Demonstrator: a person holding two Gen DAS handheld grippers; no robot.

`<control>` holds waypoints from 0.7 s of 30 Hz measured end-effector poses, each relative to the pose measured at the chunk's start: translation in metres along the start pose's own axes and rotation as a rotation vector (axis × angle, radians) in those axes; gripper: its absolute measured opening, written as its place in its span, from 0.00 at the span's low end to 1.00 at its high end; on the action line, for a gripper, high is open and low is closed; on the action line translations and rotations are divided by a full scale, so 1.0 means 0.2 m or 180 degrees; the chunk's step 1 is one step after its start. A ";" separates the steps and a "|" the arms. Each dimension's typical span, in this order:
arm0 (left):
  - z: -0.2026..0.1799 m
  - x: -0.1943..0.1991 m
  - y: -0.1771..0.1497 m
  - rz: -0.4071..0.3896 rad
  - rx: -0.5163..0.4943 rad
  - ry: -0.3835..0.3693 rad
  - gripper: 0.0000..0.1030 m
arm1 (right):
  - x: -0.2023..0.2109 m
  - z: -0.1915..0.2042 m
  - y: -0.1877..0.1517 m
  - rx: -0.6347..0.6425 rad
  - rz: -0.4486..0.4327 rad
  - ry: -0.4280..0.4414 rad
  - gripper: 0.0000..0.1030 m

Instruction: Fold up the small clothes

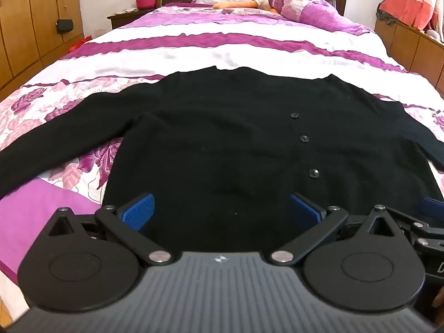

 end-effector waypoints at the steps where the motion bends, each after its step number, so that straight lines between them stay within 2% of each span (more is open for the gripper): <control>1: 0.00 0.00 0.00 0.0008 -0.0001 0.0007 1.00 | 0.00 0.00 0.00 0.0001 -0.0001 -0.0002 1.00; 12: 0.06 -0.01 -0.02 0.0004 0.0042 -0.0016 1.00 | -0.01 -0.01 0.00 -0.0011 0.0002 0.0001 1.00; 21: 0.02 -0.01 -0.01 0.0037 0.0030 0.0024 1.00 | 0.00 -0.01 0.00 -0.0013 0.0002 0.0000 1.00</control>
Point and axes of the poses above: each gripper's, at about its wrist camera, not at the fingertips, and x roughly against the way its jaws point, z to its left, y to its top, the point moved 7 cm from there along -x, roughly the way its jaws point, and after that the axes turned 10 degrees about -z, right-handed, at the moved point
